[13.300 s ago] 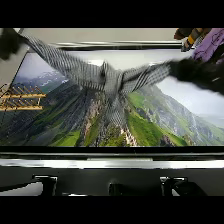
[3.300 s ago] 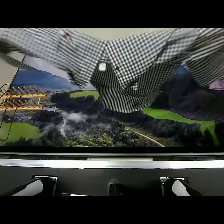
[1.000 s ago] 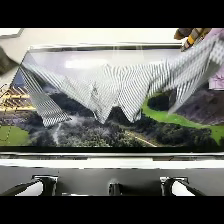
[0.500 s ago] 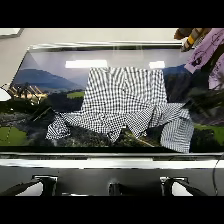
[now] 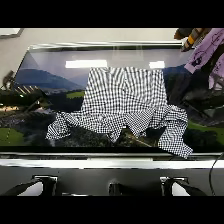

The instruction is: Fold the clothes and pants, and hang the long-sleeved shirts on hangers.

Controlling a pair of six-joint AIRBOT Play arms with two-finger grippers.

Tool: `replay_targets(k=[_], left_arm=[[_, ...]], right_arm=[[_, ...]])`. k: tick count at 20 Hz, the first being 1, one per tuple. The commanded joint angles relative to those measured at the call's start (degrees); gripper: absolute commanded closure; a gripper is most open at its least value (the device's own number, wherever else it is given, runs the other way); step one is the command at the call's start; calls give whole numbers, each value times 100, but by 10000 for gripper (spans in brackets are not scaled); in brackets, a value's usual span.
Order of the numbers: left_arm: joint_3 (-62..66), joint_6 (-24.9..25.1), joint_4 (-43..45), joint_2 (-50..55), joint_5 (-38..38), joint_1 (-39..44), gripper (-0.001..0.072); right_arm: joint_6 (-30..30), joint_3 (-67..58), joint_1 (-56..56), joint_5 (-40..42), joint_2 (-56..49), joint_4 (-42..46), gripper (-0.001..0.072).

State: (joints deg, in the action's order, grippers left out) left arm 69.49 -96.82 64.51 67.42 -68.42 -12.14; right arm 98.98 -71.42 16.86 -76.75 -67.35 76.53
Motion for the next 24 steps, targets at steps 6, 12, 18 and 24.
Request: replay_targets(k=[6, 12, 18, 24], left_arm=[[-1292, -181, -610, -918, -46, 557, -9], [-2487, -774, -758, -811, 1266, 2144, -10], [-2551, -802, -1062, -153, 1843, 3152, -9], [-2476, -503, -2052, 699, 2900, 3875, -10]], right_arm=[[-299, 2026, -42, 68, 765, -1537, 74], [-83, 3095, -1478, 1740, 345, -1884, 75], [457, 3091, -2570, 2879, -361, -1985, 115], [713, 3091, -2575, 2750, -393, -1991, 681]])
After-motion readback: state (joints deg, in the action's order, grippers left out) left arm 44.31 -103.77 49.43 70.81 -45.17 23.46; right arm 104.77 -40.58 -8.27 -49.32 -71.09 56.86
